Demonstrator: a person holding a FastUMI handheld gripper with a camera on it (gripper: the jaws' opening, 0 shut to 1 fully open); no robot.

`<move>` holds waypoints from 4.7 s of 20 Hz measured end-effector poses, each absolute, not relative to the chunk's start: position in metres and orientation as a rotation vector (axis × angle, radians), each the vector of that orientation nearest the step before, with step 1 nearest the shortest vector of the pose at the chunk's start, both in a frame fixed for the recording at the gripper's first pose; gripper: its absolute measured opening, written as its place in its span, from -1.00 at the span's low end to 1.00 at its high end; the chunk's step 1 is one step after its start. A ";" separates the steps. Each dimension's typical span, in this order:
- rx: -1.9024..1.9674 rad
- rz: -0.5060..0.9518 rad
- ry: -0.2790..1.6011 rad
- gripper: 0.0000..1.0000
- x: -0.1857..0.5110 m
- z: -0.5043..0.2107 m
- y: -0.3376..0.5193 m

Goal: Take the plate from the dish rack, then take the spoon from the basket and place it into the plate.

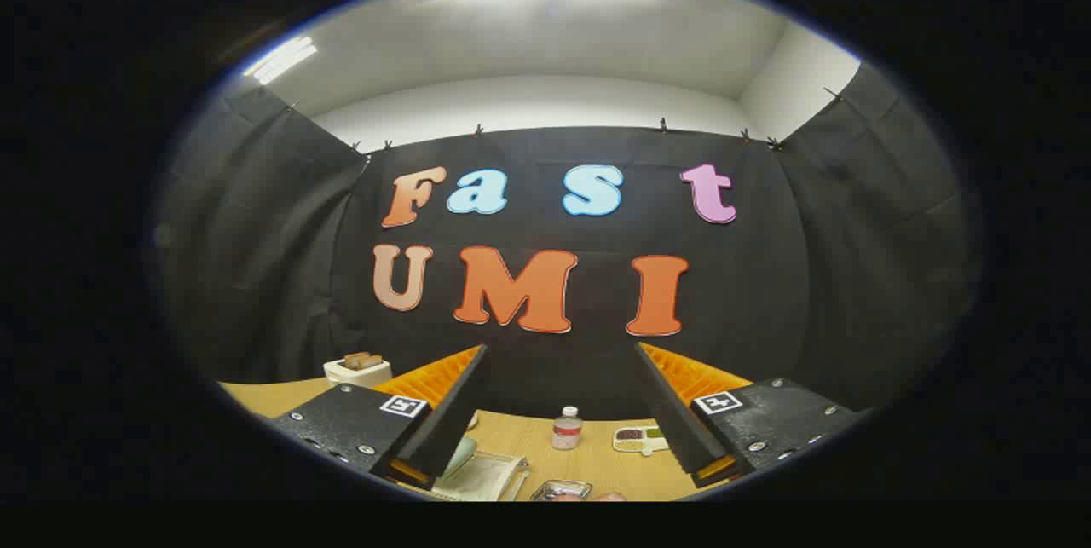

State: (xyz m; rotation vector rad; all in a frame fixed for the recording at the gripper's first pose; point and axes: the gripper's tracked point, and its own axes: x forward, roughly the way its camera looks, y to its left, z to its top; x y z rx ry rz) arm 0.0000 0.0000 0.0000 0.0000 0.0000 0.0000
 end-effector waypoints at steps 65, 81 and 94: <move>0.142 0.249 1.295 0.75 0.017 -0.270 0.147; 0.029 0.040 1.517 -0.19 -0.005 -0.321 0.165; -0.003 -0.037 1.352 -0.50 -0.021 -0.258 0.113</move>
